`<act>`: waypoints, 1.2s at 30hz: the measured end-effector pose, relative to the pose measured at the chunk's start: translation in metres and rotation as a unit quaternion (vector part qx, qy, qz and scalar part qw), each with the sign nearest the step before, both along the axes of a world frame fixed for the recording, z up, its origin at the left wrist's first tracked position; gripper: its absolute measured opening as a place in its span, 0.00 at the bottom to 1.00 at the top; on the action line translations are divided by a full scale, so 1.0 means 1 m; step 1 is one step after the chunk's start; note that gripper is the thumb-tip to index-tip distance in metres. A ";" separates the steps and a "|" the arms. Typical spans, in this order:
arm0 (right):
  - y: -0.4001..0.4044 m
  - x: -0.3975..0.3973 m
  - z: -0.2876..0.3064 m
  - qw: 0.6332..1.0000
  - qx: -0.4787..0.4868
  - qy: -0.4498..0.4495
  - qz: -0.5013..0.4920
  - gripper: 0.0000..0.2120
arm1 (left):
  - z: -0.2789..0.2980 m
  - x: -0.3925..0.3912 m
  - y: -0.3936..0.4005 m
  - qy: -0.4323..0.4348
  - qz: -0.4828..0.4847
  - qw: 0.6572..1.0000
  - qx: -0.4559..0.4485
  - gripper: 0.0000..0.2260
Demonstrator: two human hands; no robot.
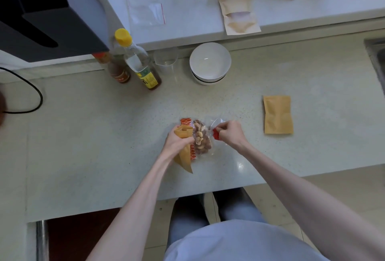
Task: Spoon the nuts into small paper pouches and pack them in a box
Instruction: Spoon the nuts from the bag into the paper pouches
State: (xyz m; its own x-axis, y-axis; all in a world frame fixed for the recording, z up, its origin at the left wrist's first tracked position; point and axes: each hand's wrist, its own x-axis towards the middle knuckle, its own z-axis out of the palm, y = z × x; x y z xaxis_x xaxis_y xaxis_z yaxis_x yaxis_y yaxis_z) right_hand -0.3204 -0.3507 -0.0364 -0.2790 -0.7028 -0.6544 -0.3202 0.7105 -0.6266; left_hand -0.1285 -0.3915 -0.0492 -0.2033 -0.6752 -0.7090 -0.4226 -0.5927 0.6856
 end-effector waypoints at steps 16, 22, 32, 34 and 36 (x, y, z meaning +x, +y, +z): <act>0.029 -0.012 -0.006 0.978 0.026 -0.146 -0.148 0.13 | -0.009 0.000 -0.004 -0.036 -0.005 0.999 -0.007 0.26; 0.043 -0.021 -0.006 0.975 0.002 -0.143 -0.171 0.12 | -0.005 -0.001 -0.002 -0.049 -0.004 0.999 -0.012 0.24; 0.063 -0.033 -0.013 0.966 0.001 -0.118 -0.231 0.09 | -0.005 -0.001 -0.003 -0.072 0.009 0.997 -0.015 0.11; 0.069 -0.037 -0.016 0.964 0.002 -0.122 -0.235 0.10 | -0.003 -0.001 -0.004 -0.072 0.010 0.997 -0.015 0.10; 0.074 -0.042 -0.016 0.964 0.002 -0.118 -0.237 0.10 | -0.001 0.000 -0.005 -0.070 0.012 0.997 -0.014 0.10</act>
